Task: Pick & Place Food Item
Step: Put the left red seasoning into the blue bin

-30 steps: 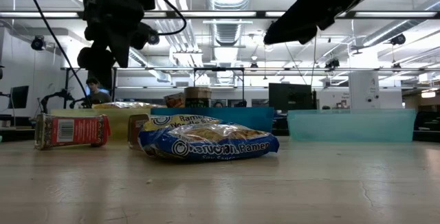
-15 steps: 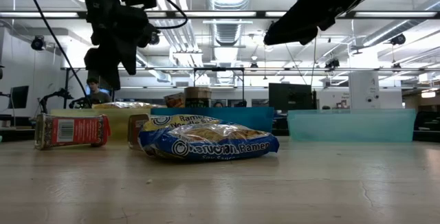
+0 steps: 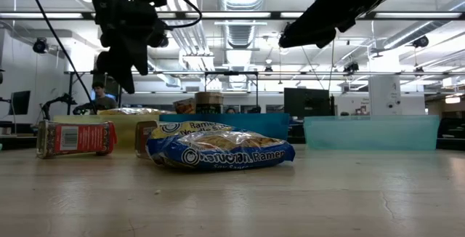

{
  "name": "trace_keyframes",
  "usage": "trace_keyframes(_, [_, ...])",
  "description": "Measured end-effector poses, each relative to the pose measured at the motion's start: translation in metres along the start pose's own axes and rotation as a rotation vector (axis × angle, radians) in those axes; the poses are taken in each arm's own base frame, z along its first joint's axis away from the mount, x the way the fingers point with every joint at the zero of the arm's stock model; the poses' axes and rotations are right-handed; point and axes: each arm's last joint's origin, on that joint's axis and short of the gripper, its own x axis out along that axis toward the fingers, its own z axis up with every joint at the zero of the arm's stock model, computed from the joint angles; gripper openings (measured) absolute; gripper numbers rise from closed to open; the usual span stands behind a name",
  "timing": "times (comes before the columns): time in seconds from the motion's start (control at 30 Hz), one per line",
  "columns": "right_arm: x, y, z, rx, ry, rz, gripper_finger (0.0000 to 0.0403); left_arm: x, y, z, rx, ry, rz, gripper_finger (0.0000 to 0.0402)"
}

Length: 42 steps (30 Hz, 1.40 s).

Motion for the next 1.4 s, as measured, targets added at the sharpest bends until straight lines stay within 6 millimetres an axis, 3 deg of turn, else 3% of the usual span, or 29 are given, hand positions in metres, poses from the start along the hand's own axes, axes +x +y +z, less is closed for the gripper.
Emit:
trace_keyframes(0.63, [0.0, 0.0, 0.0, 0.005, 0.0, 0.0, 0.019, 0.004, -0.003, -0.005, 0.043, 0.058, -0.083, 0.0375])
trace_keyframes(0.9, [0.0, 0.0, 0.0, 0.007, 0.003, 0.001, 0.019, 0.016, -0.005, -0.023, -0.055, 0.16, -0.07, 0.0375])
trace_keyframes(1.1, [0.0, 0.0, 0.0, 0.006, 0.004, 0.003, 0.0189, 0.017, -0.016, -0.042, -0.082, 0.21, 0.052, 0.0375])
trace_keyframes(1.4, [0.0, 0.0, 0.0, 0.007, 0.001, 0.003, 0.019, 0.019, -0.037, -0.064, -0.03, 0.116, 0.202, 0.0375])
